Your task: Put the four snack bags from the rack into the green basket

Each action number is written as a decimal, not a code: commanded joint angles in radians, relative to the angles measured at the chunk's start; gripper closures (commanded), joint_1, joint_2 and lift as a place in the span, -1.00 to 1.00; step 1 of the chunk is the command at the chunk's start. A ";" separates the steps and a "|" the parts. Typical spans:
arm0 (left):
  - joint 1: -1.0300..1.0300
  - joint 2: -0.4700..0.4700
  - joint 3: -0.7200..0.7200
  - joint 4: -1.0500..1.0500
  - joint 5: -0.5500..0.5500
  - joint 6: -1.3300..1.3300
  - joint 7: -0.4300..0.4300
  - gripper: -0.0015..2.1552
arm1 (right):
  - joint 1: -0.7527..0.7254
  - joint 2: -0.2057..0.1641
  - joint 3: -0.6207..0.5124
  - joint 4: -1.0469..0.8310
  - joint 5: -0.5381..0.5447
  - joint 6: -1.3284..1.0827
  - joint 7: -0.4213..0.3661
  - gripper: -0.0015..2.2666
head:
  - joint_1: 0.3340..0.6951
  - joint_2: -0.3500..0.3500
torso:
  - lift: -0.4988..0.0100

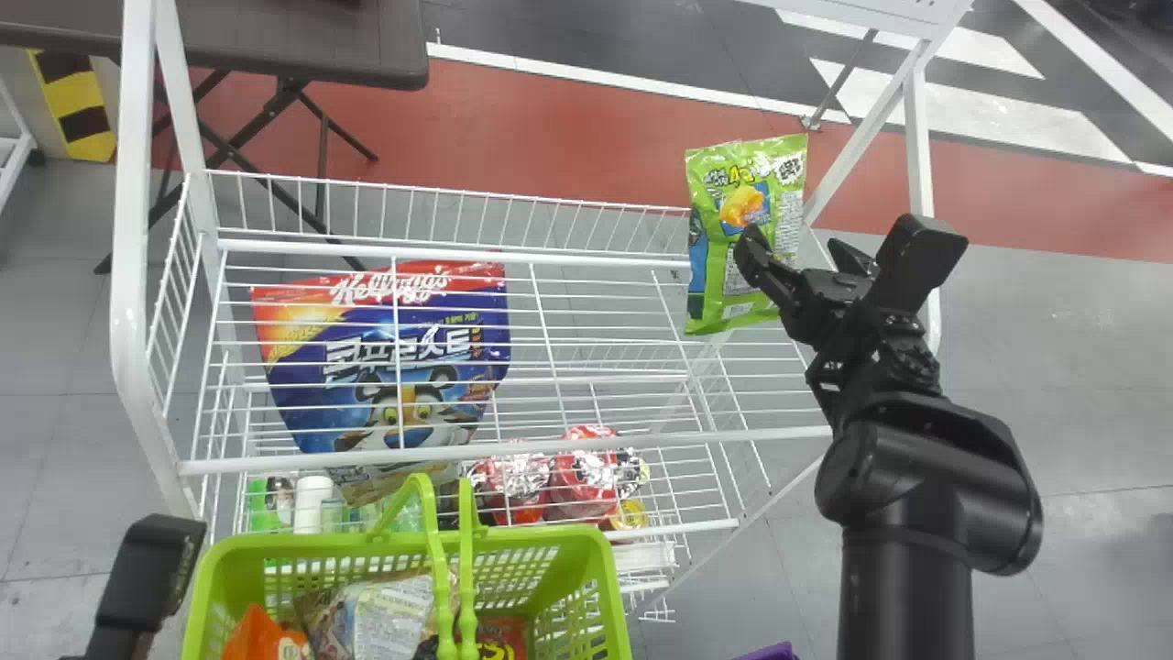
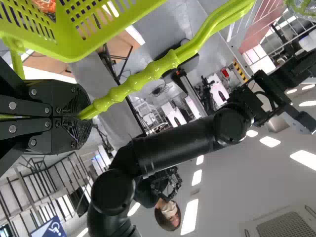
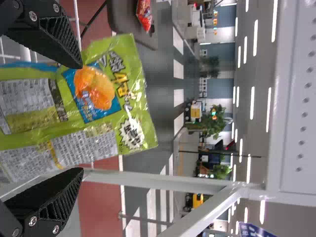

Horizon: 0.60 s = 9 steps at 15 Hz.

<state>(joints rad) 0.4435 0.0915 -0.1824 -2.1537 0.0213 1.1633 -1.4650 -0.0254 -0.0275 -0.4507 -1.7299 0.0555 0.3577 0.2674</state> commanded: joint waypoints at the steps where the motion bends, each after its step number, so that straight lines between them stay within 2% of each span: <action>1: -0.017 0.001 -0.002 0.014 0.002 0.002 -0.008 0.92 | -0.038 -0.012 -0.008 0.069 0.032 0.007 -0.019 -0.93 | 1.00 -1.00 | 0.94; 4: -0.019 0.004 -0.002 0.017 0.002 0.002 -0.014 0.92 | -0.065 -0.057 -0.013 0.127 0.004 0.065 0.003 -0.81 | 1.00 -1.00 | 0.94; 7: -0.017 0.005 0.000 0.018 0.003 0.002 -0.017 0.92 | -0.077 -0.058 0.004 0.127 0.011 0.111 0.018 -0.81 | 1.00 -1.00 | 0.94; 9: -0.017 0.004 -0.003 0.018 0.002 -0.001 -0.018 0.92 | -0.116 -0.060 -0.005 0.142 0.009 0.169 0.059 -0.81 | 1.00 -1.00 | 0.94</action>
<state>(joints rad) 0.4264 0.0962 -0.1836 -2.1354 0.0239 1.1646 -1.4833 -0.1157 -0.0869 -0.4503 -1.5988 0.0647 0.4861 0.3150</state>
